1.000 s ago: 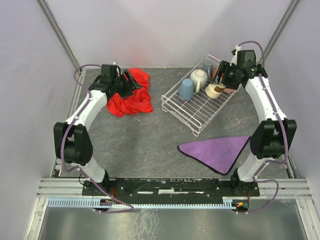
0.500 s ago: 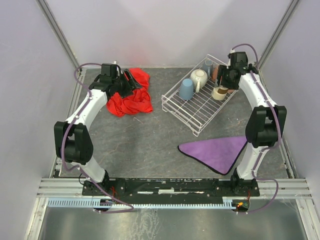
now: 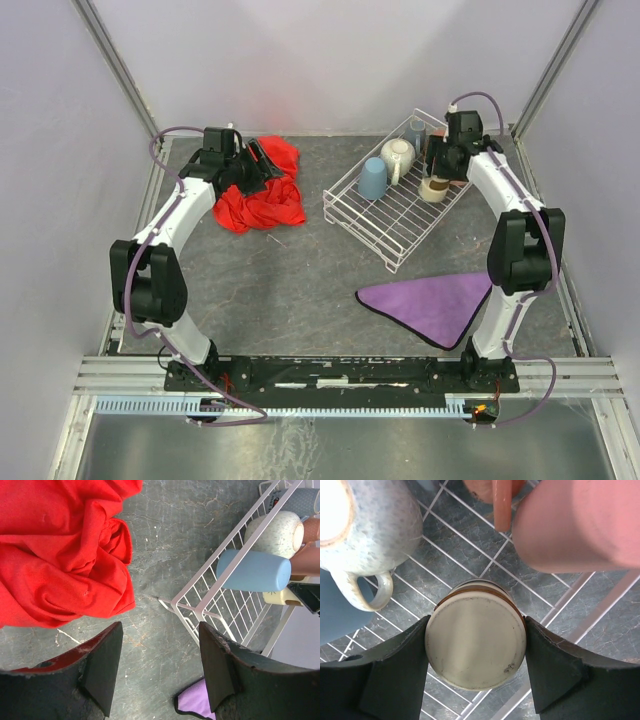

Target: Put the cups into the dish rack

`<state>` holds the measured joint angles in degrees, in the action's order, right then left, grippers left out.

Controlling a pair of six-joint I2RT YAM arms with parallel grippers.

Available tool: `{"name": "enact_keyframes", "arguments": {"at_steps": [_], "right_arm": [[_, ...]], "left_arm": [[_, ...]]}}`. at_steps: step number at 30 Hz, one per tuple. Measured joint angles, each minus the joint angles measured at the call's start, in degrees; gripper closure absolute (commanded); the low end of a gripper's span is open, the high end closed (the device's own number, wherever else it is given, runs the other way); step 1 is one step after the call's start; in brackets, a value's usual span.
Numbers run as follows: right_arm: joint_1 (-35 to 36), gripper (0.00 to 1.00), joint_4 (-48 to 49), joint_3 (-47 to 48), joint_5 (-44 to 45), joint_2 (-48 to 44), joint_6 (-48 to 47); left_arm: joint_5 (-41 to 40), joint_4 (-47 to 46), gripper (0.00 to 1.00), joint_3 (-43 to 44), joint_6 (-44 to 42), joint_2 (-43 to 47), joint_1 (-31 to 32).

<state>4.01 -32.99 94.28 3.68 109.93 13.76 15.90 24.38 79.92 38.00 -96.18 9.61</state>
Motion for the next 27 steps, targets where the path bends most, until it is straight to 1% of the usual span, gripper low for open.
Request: {"name": "enact_keyframes", "arguments": {"at_steps": [9,11,14,15,16,17,18,21,24,27], "right_arm": [[1.7,0.99,4.0,-4.2,3.1,0.0,-1.2],[1.7,0.97,4.5,-4.5,3.6,0.0,-1.3],[1.7,0.84,5.9,-5.2,4.2,0.0,-1.6],[1.7,0.75,6.2,-5.3,4.3,0.0,-1.6],[1.7,0.71,6.5,-5.4,4.4,0.0,-1.7],[1.7,0.62,6.7,-5.5,4.4,0.0,-1.7],[1.7,0.54,6.9,-5.7,4.4,-0.1,-1.7],[1.7,0.38,7.3,-6.1,4.5,-0.3,-1.7],[1.7,0.26,7.7,-6.4,4.5,-0.5,-1.7],[1.8,0.21,8.1,-7.1,4.5,-1.0,-1.7]], "left_arm": [[-0.5,0.0,0.31,0.0,0.0,0.0,0.0],[-0.6,0.0,0.31,0.0,0.0,0.0,0.0],[-0.6,0.0,0.31,0.0,0.0,0.0,0.0],[-0.6,0.0,0.31,0.0,0.0,0.0,0.0],[-0.6,0.0,0.31,0.0,0.0,0.0,0.0],[-0.7,0.0,0.31,0.0,0.0,0.0,0.0],[-0.7,0.0,0.31,0.0,0.0,0.0,0.0],[-0.7,0.0,0.31,0.0,0.0,0.0,0.0],[-0.7,0.0,0.31,-0.1,0.0,0.0,0.0],[-0.7,-0.2,0.30,-0.5,0.0,0.2,0.0]]}}
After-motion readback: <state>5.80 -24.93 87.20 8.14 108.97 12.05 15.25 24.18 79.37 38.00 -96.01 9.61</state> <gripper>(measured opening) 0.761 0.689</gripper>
